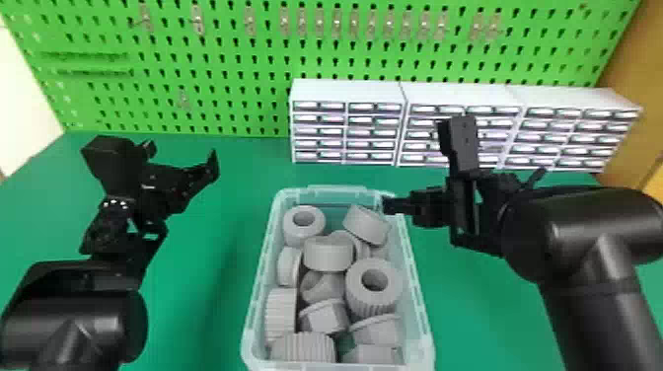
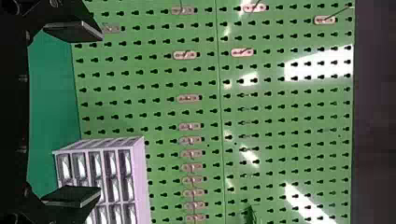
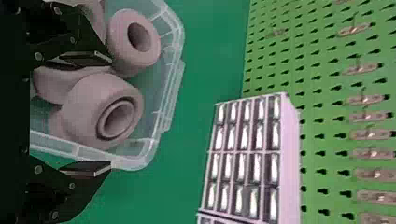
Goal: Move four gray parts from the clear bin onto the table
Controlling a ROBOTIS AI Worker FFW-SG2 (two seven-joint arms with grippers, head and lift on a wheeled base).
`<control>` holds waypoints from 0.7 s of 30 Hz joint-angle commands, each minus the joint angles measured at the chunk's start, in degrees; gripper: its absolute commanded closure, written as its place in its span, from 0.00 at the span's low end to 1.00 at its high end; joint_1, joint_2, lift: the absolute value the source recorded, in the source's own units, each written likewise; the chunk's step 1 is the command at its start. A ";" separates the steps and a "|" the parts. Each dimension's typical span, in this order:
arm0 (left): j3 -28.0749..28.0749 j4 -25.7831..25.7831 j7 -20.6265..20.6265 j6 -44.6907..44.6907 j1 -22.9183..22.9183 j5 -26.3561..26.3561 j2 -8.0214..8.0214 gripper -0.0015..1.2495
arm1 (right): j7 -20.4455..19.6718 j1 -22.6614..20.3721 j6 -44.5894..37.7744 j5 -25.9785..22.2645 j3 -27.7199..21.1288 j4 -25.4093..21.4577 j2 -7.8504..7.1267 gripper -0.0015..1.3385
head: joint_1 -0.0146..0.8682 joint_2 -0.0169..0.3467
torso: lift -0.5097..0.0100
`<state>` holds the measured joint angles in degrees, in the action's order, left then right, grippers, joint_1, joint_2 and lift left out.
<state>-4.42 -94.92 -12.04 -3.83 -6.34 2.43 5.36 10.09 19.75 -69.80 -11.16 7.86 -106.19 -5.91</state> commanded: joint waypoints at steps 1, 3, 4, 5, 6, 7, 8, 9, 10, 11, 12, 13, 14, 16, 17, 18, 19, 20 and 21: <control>0.12 0.00 0.00 -0.13 -0.08 0.04 0.00 0.10 | -0.78 0.29 -2.53 0.71 -0.04 0.01 0.02 0.35 | 0.78 0.14 | 0.89; 0.21 0.00 0.00 -0.13 -0.08 0.04 0.00 0.10 | -1.31 0.38 -3.15 0.71 -0.12 0.10 0.02 0.35 | 0.78 0.14 | 0.89; 0.29 0.00 0.00 -0.13 -0.17 -0.05 0.00 0.10 | -1.39 0.38 -3.24 0.71 -0.12 0.10 -0.07 0.35 | 0.78 0.14 | 0.89; 0.29 0.00 0.00 -0.13 -0.17 0.04 0.00 0.10 | -1.39 0.38 -3.24 0.71 -0.12 0.10 -0.07 0.35 | 0.78 0.14 | 0.89; 0.38 0.00 0.00 -0.22 -0.17 -0.05 0.00 0.10 | -1.39 0.38 -3.24 0.53 -0.12 0.10 -0.07 0.35 | 0.78 0.14 | 0.89; 0.29 0.00 0.00 -0.22 -0.17 -0.05 0.00 0.10 | -1.39 0.38 -3.24 0.44 -0.12 0.19 -0.07 0.35 | 0.78 0.14 | 0.89; 0.29 0.00 0.00 -0.22 -0.17 0.04 0.00 0.10 | -1.39 0.38 -3.24 0.35 -0.04 0.19 -0.07 0.35 | 0.78 0.14 | 0.89; 0.29 0.00 0.00 -0.22 -0.17 0.04 0.00 0.10 | -1.39 0.47 -3.24 0.27 -0.04 0.28 -0.16 0.35 | 0.78 0.14 | 0.89; 0.21 0.00 0.00 -0.22 -0.17 -0.05 0.00 0.10 | -1.39 0.47 -3.24 0.18 0.05 0.28 -0.16 0.35 | 0.78 0.14 | 0.89; 0.21 0.00 0.00 -0.22 -0.17 -0.05 0.00 0.10 | -1.39 0.47 -3.24 0.18 0.14 0.37 -0.16 0.35 | 0.78 0.14 | 0.89; 0.21 0.00 0.00 -0.22 -0.17 0.04 0.00 0.10 | -1.39 0.47 -3.24 0.18 0.14 0.37 -0.16 0.35 | 0.78 0.14 | 0.89; 0.29 0.00 0.00 -0.22 -0.17 -0.05 0.00 0.10 | -1.39 0.47 -3.24 0.09 0.23 0.37 -0.16 0.35 | 0.78 0.14 | 0.89; 0.29 0.00 0.00 -0.22 -0.17 -0.05 0.00 0.10 | -1.39 0.47 -3.24 0.09 0.23 0.37 -0.16 0.35 | 0.78 0.14 | 0.89; 0.21 0.00 0.00 -0.22 -0.17 -0.05 0.00 0.10 | -1.39 0.47 -3.24 -0.17 0.40 0.45 -0.33 0.35 | 0.78 0.14 | 0.89; 0.21 0.00 0.00 -0.22 -0.17 -0.05 0.00 0.10 | -1.39 0.47 -3.24 -0.17 0.40 0.45 -0.33 0.35 | 0.78 0.14 | 0.89; 0.21 0.00 0.00 -0.22 -0.17 -0.05 0.00 0.10 | -1.39 0.47 -3.24 -0.17 0.49 0.45 -0.33 0.35 | 0.78 0.14 | 0.89; 0.29 0.00 0.00 -0.22 -0.17 0.04 0.00 0.10 | -1.39 0.47 -3.24 -0.26 0.49 0.45 -0.33 0.35 | 0.78 0.14 | 0.89; 0.21 0.00 0.00 -0.22 -0.17 0.04 0.00 0.10 | -1.39 0.47 -3.24 -0.26 0.49 0.45 -0.33 0.35 | 0.78 0.14 | 0.89; 0.21 0.00 0.00 -0.22 -0.17 0.04 0.00 0.10 | -1.39 0.47 -3.24 -0.26 0.49 0.45 -0.33 0.35 | 0.78 0.14 | 0.89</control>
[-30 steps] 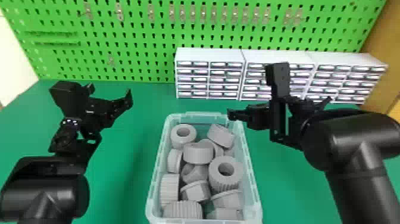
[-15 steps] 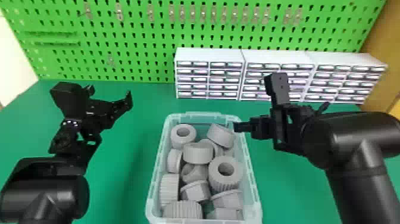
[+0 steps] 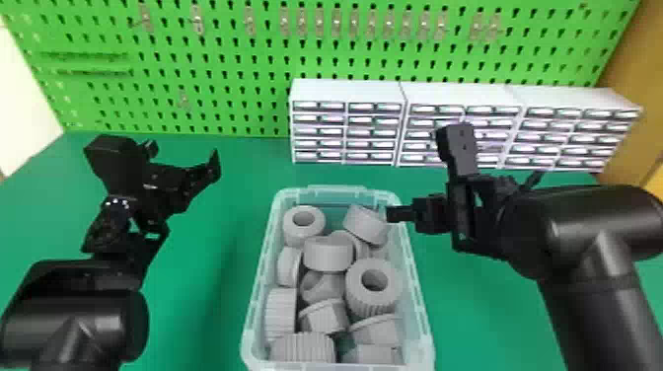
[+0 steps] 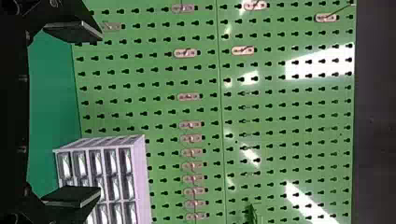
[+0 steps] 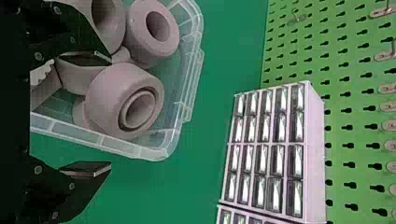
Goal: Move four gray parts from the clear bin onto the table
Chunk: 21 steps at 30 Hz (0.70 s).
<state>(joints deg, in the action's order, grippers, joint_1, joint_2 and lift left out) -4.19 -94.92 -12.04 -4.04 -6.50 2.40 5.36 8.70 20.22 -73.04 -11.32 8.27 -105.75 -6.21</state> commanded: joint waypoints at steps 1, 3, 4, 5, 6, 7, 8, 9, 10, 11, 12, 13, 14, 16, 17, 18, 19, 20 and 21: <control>-0.03 0.00 0.00 0.00 0.00 0.06 0.00 0.10 | 0.00 0.00 0.00 -0.11 0.08 0.02 -0.03 0.35 | 0.78 0.14 | 0.89; -0.03 0.00 0.00 0.00 0.00 -0.03 0.00 0.10 | 0.00 0.00 0.00 -0.11 0.08 0.02 -0.03 0.35 | 0.78 0.14 | 0.89; -0.03 0.00 0.00 0.00 0.00 -0.03 0.00 0.10 | 0.00 0.00 0.00 -0.11 0.08 0.02 -0.03 0.35 | 0.78 0.14 | 0.89; -0.03 0.00 0.00 0.00 0.00 -0.03 0.00 0.10 | 0.00 0.00 0.00 -0.11 0.00 0.10 -0.03 0.35 | 0.78 0.14 | 0.89; -0.03 0.00 0.00 0.00 0.00 0.06 0.00 0.10 | 0.00 0.00 0.00 -0.11 0.00 0.10 -0.03 0.35 | 0.78 0.14 | 0.89; 0.06 0.00 0.00 0.00 0.00 0.06 0.00 0.10 | 0.00 0.00 0.17 -0.11 0.08 0.28 -0.12 0.35 | 0.78 0.14 | 0.89; -0.03 0.00 0.00 0.00 0.00 -0.03 0.00 0.10 | 0.00 0.00 0.61 -0.37 0.08 0.54 -0.12 0.35 | 0.78 0.14 | 0.89; -0.03 0.00 0.00 0.00 0.00 0.06 0.00 0.10 | 0.00 0.00 1.23 -1.16 0.00 1.07 -0.21 0.35 | 0.78 0.14 | 0.89; -0.03 0.00 0.00 0.00 0.00 0.06 0.00 0.10 | 0.00 0.09 1.93 -2.75 -0.27 1.95 -0.38 0.35 | 0.78 0.14 | 0.89; -0.03 0.00 0.00 0.00 0.00 0.06 0.00 0.10 | 0.00 0.26 2.37 -3.98 -0.27 2.65 -0.56 0.35 | 0.78 0.14 | 0.89; -0.03 0.00 0.00 0.00 0.00 0.06 0.00 0.10 | 0.00 0.44 2.64 -4.77 -0.09 3.09 -0.73 0.35 | 0.78 0.14 | 0.89; -0.03 0.00 0.00 -0.09 0.00 0.06 0.09 0.10 | 0.09 0.70 2.64 -5.03 0.17 3.27 -0.82 0.35 | 0.78 0.14 | 0.89; -0.03 0.00 0.00 -0.09 0.00 0.06 0.00 0.10 | 0.09 1.14 2.64 -4.94 0.79 3.44 -1.09 0.35 | 0.78 0.14 | 0.89; -0.03 0.00 0.00 -0.09 0.00 0.06 0.00 0.10 | 0.09 2.11 2.64 -4.68 1.84 4.15 -1.61 0.35 | 0.78 0.14 | 0.89; -0.03 0.00 0.00 -0.18 0.00 0.06 0.00 0.10 | 0.18 2.55 2.72 -4.68 2.11 4.67 -1.70 0.35 | 0.78 0.14 | 0.89; -0.03 0.00 0.00 -0.18 0.00 0.06 0.00 0.10 | 0.53 2.99 2.90 -4.50 2.46 5.29 -1.88 0.35 | 0.78 0.14 | 0.89; -0.03 0.00 0.00 -0.18 0.00 0.06 0.09 0.10 | 1.93 3.51 3.78 -3.63 3.07 6.26 -2.14 0.35 | 0.78 0.14 | 0.89; -0.03 0.00 0.00 -0.18 0.00 0.06 0.00 0.10 | 3.08 3.78 4.39 -3.01 3.34 7.13 -2.23 0.35 | 0.78 0.14 | 0.89; -0.03 0.00 0.00 -0.18 0.00 0.06 0.00 0.10 | 4.04 4.22 4.92 -2.66 3.51 7.93 -2.32 0.35 | 0.78 0.14 | 0.89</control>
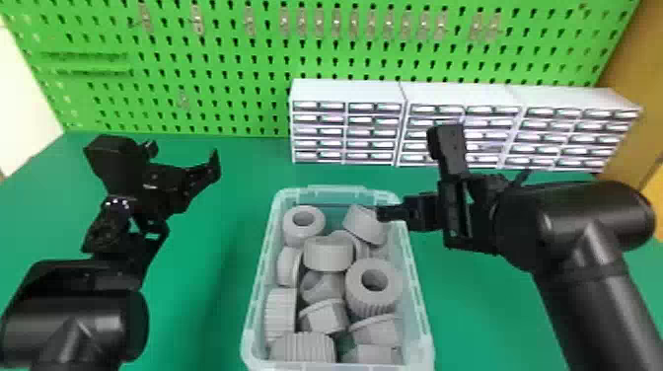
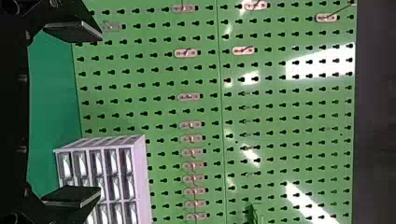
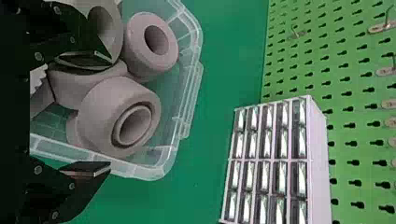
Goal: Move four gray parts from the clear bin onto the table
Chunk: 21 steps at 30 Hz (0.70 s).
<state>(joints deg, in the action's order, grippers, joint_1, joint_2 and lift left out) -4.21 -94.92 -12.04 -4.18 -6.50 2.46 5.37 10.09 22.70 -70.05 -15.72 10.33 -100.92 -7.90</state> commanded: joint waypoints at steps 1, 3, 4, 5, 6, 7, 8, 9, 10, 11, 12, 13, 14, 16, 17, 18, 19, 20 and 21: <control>0.00 0.00 0.00 -0.04 0.00 0.00 -0.01 0.10 | 3.98 2.17 2.64 2.71 1.72 4.06 -0.62 0.35 | 0.78 0.14 | 0.89; 0.00 0.00 0.00 -0.13 0.00 0.00 -0.01 0.10 | 5.73 2.79 3.34 4.55 1.80 5.12 -0.53 0.35 | 0.78 0.14 | 0.89; 0.00 0.00 0.00 -0.13 0.00 0.00 -0.01 0.10 | 6.61 3.14 3.61 6.05 1.72 5.64 -0.36 0.35 | 0.78 0.14 | 0.89; 0.00 0.00 0.00 -0.13 0.09 0.00 -0.01 0.10 | 7.14 3.32 3.69 7.10 1.63 5.99 -0.09 0.35 | 0.78 0.14 | 0.89; -0.09 0.00 0.00 -0.13 0.18 0.00 -0.01 0.10 | 7.76 3.58 3.69 8.16 1.45 6.43 0.17 0.35 | 0.78 0.14 | 0.89; -0.18 0.00 0.00 -0.13 0.18 0.00 -0.01 0.10 | 8.99 3.84 4.13 10.00 1.28 7.31 0.52 0.35 | 0.78 0.14 | 0.89; -0.27 0.00 0.00 -0.13 0.26 0.00 -0.01 0.10 | 9.95 4.02 4.66 11.06 1.28 8.02 0.70 0.35 | 0.78 0.14 | 0.89; -0.27 0.00 0.00 -0.13 0.26 0.00 -0.01 0.10 | 10.57 4.37 5.10 11.50 1.28 8.81 0.78 0.35 | 0.78 0.14 | 0.89; -0.27 0.00 0.00 -0.13 0.26 0.00 0.08 0.10 | 11.27 4.81 5.72 11.58 1.45 10.04 0.70 0.35 | 0.78 0.14 | 0.89; -0.27 0.00 0.00 -0.13 0.26 0.00 -0.01 0.10 | 11.89 5.16 6.51 11.58 1.54 11.00 0.70 0.35 | 0.78 0.14 | 0.89; -0.27 0.00 0.00 -0.13 0.26 0.00 -0.01 0.10 | 12.77 5.43 7.39 11.67 1.72 12.06 0.61 0.35 | 0.78 0.14 | 0.89; -0.36 0.00 0.00 -0.13 0.26 0.00 -0.01 0.10 | 13.91 5.78 8.53 11.67 1.72 13.38 0.61 0.35 | 0.78 0.14 | 0.89; -0.36 0.00 0.00 -0.21 0.26 0.00 -0.01 0.10 | 14.70 5.95 9.41 11.76 1.72 14.34 0.70 0.35 | 0.78 0.14 | 0.89; -0.36 0.00 0.00 -0.21 0.26 0.00 -0.01 0.10 | 15.67 6.48 11.52 11.85 1.89 16.01 0.96 0.35 | 0.78 0.14 | 0.89; -0.36 0.00 0.00 -0.21 0.26 0.00 -0.01 0.10 | 15.84 6.66 12.13 11.94 1.98 16.72 1.05 0.35 | 0.78 0.14 | 0.89; -0.36 0.00 0.00 -0.21 0.26 0.00 -0.01 0.10 | 16.28 7.01 13.01 12.20 1.98 17.60 1.31 0.35 | 0.78 0.14 | 0.89; -0.36 0.00 0.00 -0.21 0.26 0.00 -0.01 0.10 | 16.72 7.27 13.63 12.29 2.15 18.47 1.40 0.35 | 0.78 0.14 | 0.89; -0.36 0.00 0.00 -0.21 0.26 0.00 -0.01 0.10 | 17.16 7.53 14.33 12.46 2.33 19.27 1.49 0.35 | 0.78 0.14 | 0.89; -0.36 0.00 0.00 -0.21 0.26 -0.09 -0.01 0.10 | 17.69 7.80 15.21 12.55 2.59 20.14 1.58 0.35 | 0.78 0.14 | 0.89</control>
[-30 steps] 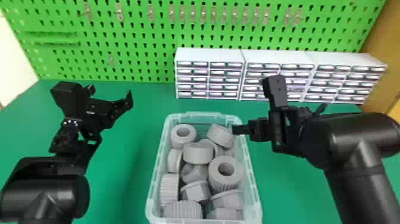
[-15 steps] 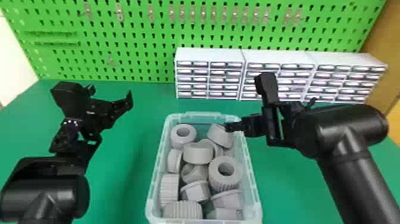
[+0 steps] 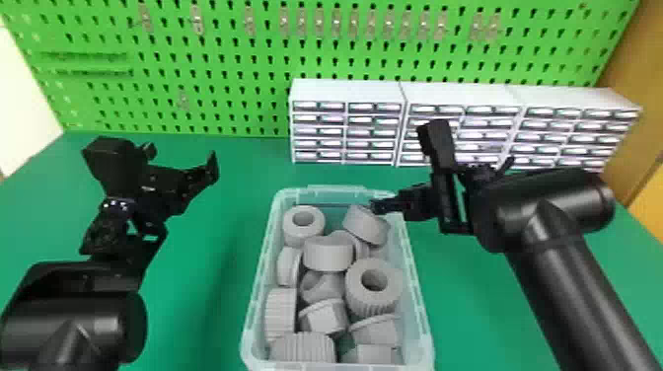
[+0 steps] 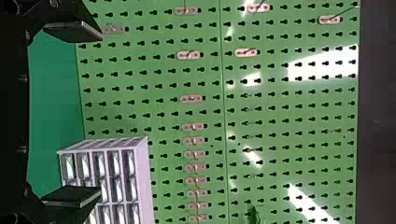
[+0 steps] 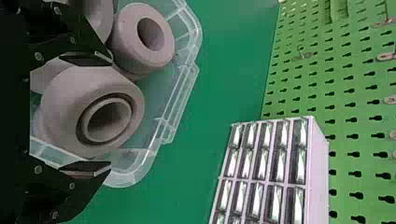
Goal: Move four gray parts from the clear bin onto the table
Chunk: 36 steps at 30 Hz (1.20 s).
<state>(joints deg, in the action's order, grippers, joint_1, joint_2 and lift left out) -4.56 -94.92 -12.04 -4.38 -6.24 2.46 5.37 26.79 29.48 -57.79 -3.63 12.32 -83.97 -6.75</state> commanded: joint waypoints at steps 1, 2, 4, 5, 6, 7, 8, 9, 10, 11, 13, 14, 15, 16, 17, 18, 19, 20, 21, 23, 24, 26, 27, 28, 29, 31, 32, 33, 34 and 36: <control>-0.01 0.00 0.00 -0.01 0.00 -0.09 0.08 0.10 | 1.51 1.46 3.83 0.47 1.04 4.34 0.43 0.35 | 0.78 0.14 | 0.89; -0.01 0.00 0.00 -0.10 0.00 -0.09 0.08 0.10 | 1.86 1.73 4.35 0.47 1.21 5.04 0.51 0.35 | 0.78 0.14 | 0.89; 0.08 0.00 0.00 -0.19 0.00 -0.18 0.08 0.10 | 2.39 2.34 5.32 0.47 1.74 6.54 0.78 0.35 | 0.78 0.14 | 0.89; 0.08 0.00 0.00 -0.19 0.00 -0.18 0.08 0.10 | 2.48 2.52 5.50 0.29 1.83 7.06 0.87 0.35 | 0.78 0.14 | 0.89; 0.08 0.00 0.00 -0.19 0.00 -0.18 -0.01 0.10 | 2.65 2.69 5.67 0.12 2.00 7.50 0.95 0.35 | 0.78 0.14 | 0.89; 0.08 0.00 0.00 -0.27 0.00 -0.26 0.08 0.10 | 2.74 2.96 6.02 -0.23 2.44 7.94 0.87 0.35 | 0.78 0.14 | 0.89; 0.08 0.00 0.00 -0.27 0.00 -0.26 0.08 0.10 | 2.74 3.04 6.29 -0.32 2.79 8.47 0.87 0.35 | 0.78 0.14 | 0.89; 0.08 0.00 0.00 -0.27 0.00 -0.26 0.08 0.10 | 2.74 3.22 6.46 -0.32 3.06 8.82 0.95 0.35 | 0.78 0.14 | 0.89; 0.08 0.00 0.00 -0.27 0.00 -0.26 0.08 0.10 | 2.74 3.40 6.81 -0.23 3.32 9.35 1.04 0.35 | 0.78 0.14 | 0.89; 0.08 0.00 0.00 -0.27 0.09 -0.18 0.08 0.10 | 2.74 3.48 7.08 -0.32 3.50 9.88 1.04 0.35 | 0.78 0.14 | 0.89; -0.01 0.00 0.00 -0.27 0.17 -0.26 0.08 0.10 | 2.92 3.75 7.96 -0.76 3.85 11.37 1.13 0.35 | 0.78 0.14 | 0.89; -0.01 0.00 0.00 -0.27 0.17 -0.26 0.08 0.10 | 2.92 3.92 8.40 -0.94 4.02 11.99 1.13 0.35 | 0.78 0.14 | 0.89; -0.01 0.00 0.00 -0.27 0.17 -0.26 0.08 0.10 | 3.09 4.01 8.92 -1.11 4.29 12.69 1.13 0.35 | 0.78 0.14 | 0.89; -0.01 0.00 0.00 -0.36 0.17 -0.26 0.08 0.10 | 3.18 4.19 9.45 -1.29 4.46 13.30 1.13 0.35 | 0.78 0.14 | 0.89; -0.01 0.00 0.00 -0.36 0.17 -0.26 0.08 0.10 | 3.53 4.45 9.98 -1.29 4.73 14.10 1.22 0.35 | 0.78 0.14 | 0.89; -0.01 0.00 0.00 -0.36 0.17 -0.26 0.08 0.10 | 3.79 4.63 10.33 -1.29 4.90 14.71 1.22 0.36 | 0.78 0.14 | 0.89; -0.01 0.00 0.00 -0.36 0.17 -0.26 0.08 0.10 | 4.06 4.80 10.94 -1.29 5.17 15.50 1.30 0.36 | 0.78 0.14 | 0.89; -0.01 0.00 0.00 -0.36 0.17 -0.26 0.08 0.10 | 4.41 4.98 11.47 -1.29 5.25 16.03 1.30 0.36 | 0.78 0.14 | 0.89; -0.01 0.00 0.00 -0.36 0.17 -0.26 0.08 0.10 | 4.59 5.07 11.91 -1.29 5.34 16.47 1.30 0.36 | 0.78 0.14 | 0.89; -0.01 0.00 0.00 -0.36 0.17 -0.26 0.08 0.10 | 4.85 5.24 12.97 -1.38 5.43 17.44 1.39 0.36 | 0.78 0.14 | 0.89; -0.01 0.00 0.00 -0.36 0.17 -0.26 0.08 0.10 | 4.94 5.33 13.23 -1.38 5.52 17.70 1.39 0.36 | 0.78 0.14 | 0.89; -0.01 0.00 0.00 -0.36 0.17 -0.26 0.08 0.10 | 5.02 5.50 13.67 -1.38 5.52 18.31 1.39 0.36 | 0.78 0.14 | 0.89; -0.10 0.00 0.00 -0.45 0.17 -0.26 0.08 0.10 | 5.02 5.50 13.93 -1.38 5.61 18.58 1.39 0.36 | 0.78 0.14 | 0.89; -0.10 0.00 0.00 -0.36 0.17 -0.26 0.08 0.10 | 5.02 5.59 14.11 -1.38 5.61 18.84 1.39 0.35 | 0.78 0.14 | 0.89; -0.10 0.00 0.00 -0.36 0.17 -0.26 0.08 0.10 | 5.02 5.68 14.20 -1.38 5.61 19.11 1.39 0.35 | 0.78 0.14 | 0.89; -0.10 0.00 0.00 -0.45 0.17 -0.35 0.08 0.10 | 5.02 5.86 14.64 -1.38 5.61 19.63 1.30 0.35 | 0.78 0.14 | 0.89; -0.01 0.00 0.00 -0.45 0.17 -0.35 0.08 0.10 | 5.02 6.03 14.90 -1.38 5.61 19.98 1.30 0.35 | 0.78 0.14 | 0.89; -0.01 0.00 0.00 -0.45 0.17 -0.35 0.08 0.10 | 5.02 6.12 15.08 -1.38 5.61 20.34 1.30 0.35 | 0.78 0.14 | 0.89; -0.01 0.00 0.00 -0.45 0.17 -0.35 0.08 0.10 | 5.11 6.21 15.43 -1.38 5.61 20.69 1.30 0.35 | 0.78 0.14 | 0.89; 0.08 0.00 0.00 -0.45 0.17 -0.44 0.08 0.10 | 5.29 6.30 16.04 -1.38 5.61 21.30 1.30 0.35 | 0.78 0.14 | 0.89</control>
<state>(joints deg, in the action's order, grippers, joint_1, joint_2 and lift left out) -4.60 -94.92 -12.04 -4.83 -6.06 2.12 5.45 31.89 35.46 -42.88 -5.01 17.95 -63.96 -5.42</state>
